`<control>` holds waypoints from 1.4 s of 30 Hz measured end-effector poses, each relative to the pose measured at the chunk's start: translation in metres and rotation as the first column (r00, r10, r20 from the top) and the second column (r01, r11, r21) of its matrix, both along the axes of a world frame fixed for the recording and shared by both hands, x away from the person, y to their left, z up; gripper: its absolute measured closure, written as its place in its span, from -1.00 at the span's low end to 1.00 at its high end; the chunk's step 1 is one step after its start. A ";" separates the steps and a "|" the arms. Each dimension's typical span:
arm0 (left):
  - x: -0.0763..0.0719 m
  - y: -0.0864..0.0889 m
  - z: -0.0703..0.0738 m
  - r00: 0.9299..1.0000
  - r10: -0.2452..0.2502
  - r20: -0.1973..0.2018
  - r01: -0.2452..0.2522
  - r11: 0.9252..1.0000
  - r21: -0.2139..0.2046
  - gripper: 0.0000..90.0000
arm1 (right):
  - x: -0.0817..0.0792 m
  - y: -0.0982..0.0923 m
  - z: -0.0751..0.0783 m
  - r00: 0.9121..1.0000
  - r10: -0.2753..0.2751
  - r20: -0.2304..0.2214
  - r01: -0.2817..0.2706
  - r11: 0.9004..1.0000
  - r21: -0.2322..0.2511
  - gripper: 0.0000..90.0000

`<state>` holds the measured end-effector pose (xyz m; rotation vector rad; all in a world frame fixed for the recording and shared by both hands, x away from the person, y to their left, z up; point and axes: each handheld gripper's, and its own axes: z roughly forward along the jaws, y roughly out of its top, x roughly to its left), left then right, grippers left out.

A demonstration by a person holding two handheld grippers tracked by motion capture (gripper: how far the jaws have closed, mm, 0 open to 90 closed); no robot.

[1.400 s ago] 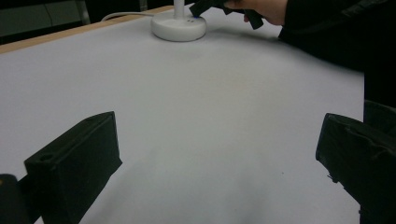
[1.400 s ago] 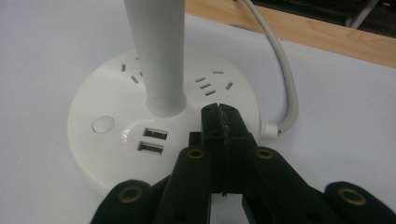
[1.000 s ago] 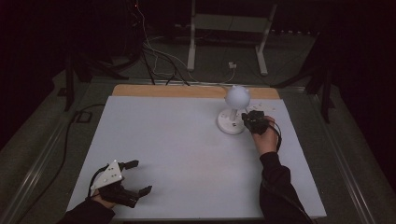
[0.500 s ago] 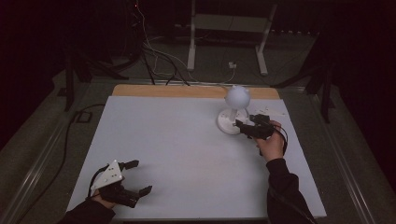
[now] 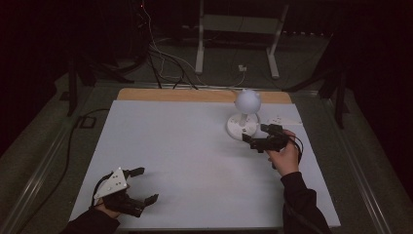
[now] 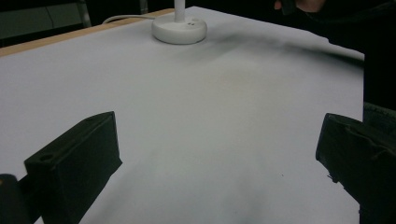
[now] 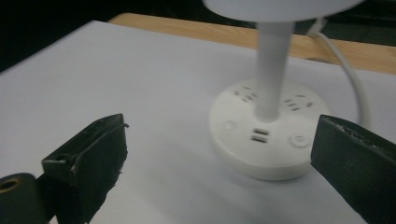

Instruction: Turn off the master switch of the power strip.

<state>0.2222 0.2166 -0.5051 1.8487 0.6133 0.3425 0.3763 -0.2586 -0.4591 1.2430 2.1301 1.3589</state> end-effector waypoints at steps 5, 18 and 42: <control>0.000 0.000 0.000 1.000 -0.003 0.000 0.003 1.000 0.000 -0.99 | -0.013 0.003 0.005 0.999 0.033 0.006 -0.033 0.999 -0.004 -0.93; 0.000 0.000 0.000 1.000 -0.004 -0.001 0.004 1.000 0.002 -0.99 | -0.061 0.008 -0.001 0.991 0.131 0.009 -0.131 0.991 0.031 -0.94; 0.000 -0.001 0.000 1.000 -0.009 0.000 0.009 1.000 0.005 -0.99 | -0.112 -0.013 -0.043 0.976 0.220 0.002 -0.219 0.971 -0.092 -0.95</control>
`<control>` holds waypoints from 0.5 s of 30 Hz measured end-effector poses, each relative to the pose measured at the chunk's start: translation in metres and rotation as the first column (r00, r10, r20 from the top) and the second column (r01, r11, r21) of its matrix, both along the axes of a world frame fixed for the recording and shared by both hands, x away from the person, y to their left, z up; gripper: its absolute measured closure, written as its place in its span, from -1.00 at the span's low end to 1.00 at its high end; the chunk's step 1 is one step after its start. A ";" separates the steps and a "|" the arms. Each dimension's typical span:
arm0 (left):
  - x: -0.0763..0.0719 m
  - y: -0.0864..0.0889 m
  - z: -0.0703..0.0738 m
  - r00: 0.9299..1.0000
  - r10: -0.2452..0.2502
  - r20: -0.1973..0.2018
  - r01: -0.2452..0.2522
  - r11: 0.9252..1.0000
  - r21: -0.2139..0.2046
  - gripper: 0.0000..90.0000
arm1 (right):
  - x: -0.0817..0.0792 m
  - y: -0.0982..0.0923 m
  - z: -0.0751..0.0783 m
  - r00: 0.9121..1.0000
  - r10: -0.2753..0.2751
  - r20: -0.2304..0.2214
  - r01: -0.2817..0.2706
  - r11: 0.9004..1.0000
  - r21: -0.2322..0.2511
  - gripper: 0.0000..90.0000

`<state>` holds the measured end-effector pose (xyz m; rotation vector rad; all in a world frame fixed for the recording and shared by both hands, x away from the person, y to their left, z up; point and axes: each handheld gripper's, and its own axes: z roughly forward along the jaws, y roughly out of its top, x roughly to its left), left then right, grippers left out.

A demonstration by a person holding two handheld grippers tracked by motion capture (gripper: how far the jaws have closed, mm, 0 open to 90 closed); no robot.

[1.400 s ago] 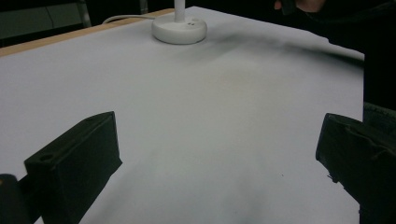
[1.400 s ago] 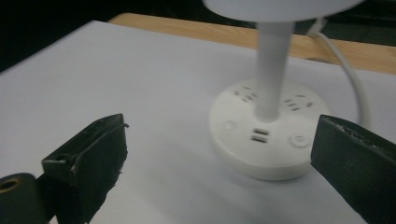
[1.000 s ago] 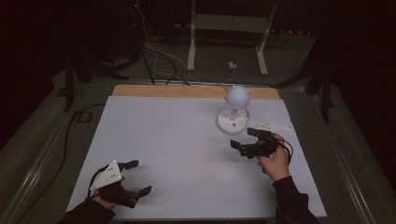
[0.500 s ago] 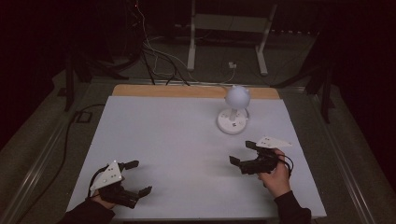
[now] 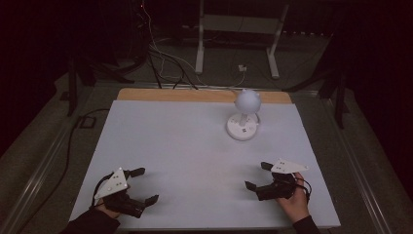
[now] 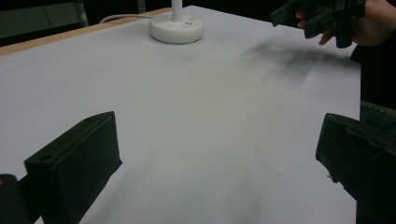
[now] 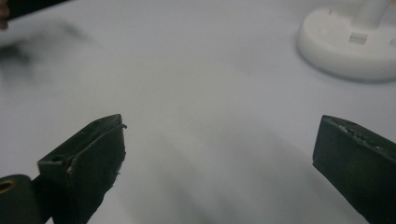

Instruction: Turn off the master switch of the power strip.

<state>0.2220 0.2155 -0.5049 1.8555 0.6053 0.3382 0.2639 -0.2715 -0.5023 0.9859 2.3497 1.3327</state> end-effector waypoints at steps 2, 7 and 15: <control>0.000 0.000 0.000 1.000 -0.001 -0.001 0.001 1.000 -0.001 -0.99 | -0.001 -0.001 -0.002 1.000 0.005 -0.005 -0.005 1.000 -0.009 -0.95; 0.000 0.000 0.000 1.000 -0.003 -0.001 0.003 1.000 0.003 -0.99 | -0.011 -0.009 -0.010 1.000 0.025 -0.012 -0.025 0.999 -0.043 -0.95; 0.000 -0.001 0.000 1.000 -0.003 0.000 0.003 1.000 0.001 -0.99 | -0.021 -0.016 -0.017 0.999 0.038 0.001 -0.038 0.995 -0.096 -0.98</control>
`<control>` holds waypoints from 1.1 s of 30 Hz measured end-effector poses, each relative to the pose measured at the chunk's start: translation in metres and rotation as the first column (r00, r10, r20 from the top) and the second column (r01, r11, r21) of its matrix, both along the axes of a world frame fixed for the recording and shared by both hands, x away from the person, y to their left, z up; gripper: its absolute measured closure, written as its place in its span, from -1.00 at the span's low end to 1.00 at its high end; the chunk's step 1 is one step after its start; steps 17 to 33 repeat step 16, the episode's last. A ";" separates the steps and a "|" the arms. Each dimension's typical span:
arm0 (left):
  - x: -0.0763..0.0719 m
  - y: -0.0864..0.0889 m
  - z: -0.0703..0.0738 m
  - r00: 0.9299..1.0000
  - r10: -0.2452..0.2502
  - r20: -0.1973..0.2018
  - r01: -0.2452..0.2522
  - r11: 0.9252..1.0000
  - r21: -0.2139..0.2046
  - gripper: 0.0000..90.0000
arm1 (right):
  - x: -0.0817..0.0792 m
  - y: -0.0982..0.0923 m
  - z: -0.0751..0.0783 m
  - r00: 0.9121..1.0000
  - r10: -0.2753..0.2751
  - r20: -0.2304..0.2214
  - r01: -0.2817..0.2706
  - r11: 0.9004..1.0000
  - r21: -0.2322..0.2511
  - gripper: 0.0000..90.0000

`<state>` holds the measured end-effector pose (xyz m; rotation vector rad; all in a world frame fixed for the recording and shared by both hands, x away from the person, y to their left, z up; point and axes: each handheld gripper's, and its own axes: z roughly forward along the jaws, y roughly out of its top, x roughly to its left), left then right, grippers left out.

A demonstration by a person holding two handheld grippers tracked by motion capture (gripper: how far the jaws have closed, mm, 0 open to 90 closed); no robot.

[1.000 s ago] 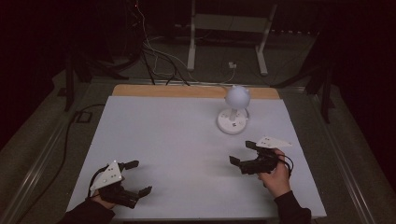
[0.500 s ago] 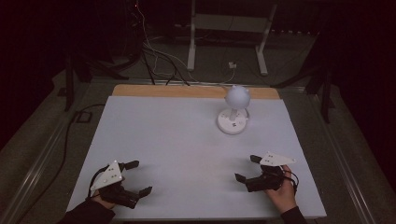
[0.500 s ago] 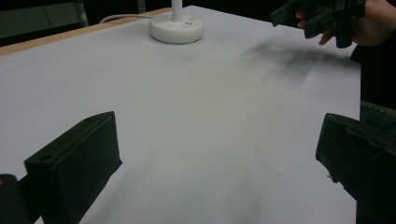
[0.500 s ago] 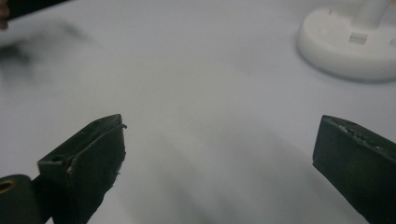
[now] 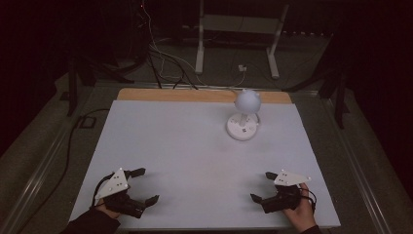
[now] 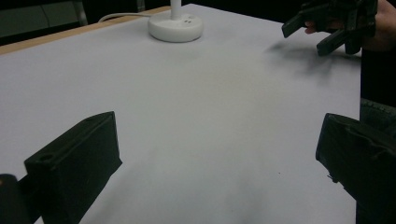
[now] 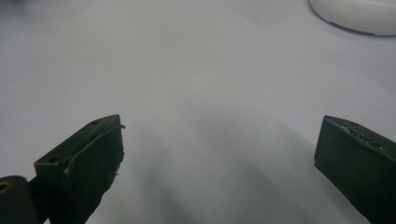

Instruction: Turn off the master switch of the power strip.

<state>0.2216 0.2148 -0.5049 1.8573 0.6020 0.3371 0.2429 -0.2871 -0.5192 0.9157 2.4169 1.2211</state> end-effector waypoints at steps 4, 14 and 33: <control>0.000 0.000 0.000 1.000 -0.001 0.000 0.001 1.000 0.003 -0.99 | -0.002 -0.006 -0.002 1.000 -0.011 0.003 0.011 1.000 -0.009 -0.98; 0.000 0.000 0.000 1.000 0.002 0.000 -0.002 1.000 0.004 -0.99 | 0.000 -0.008 -0.004 1.000 -0.015 0.016 0.015 1.000 -0.019 -1.00; 0.001 0.000 0.000 1.000 0.000 0.000 0.000 1.000 0.004 -0.99 | 0.000 -0.008 -0.004 1.000 -0.013 0.019 0.013 1.000 -0.023 -1.00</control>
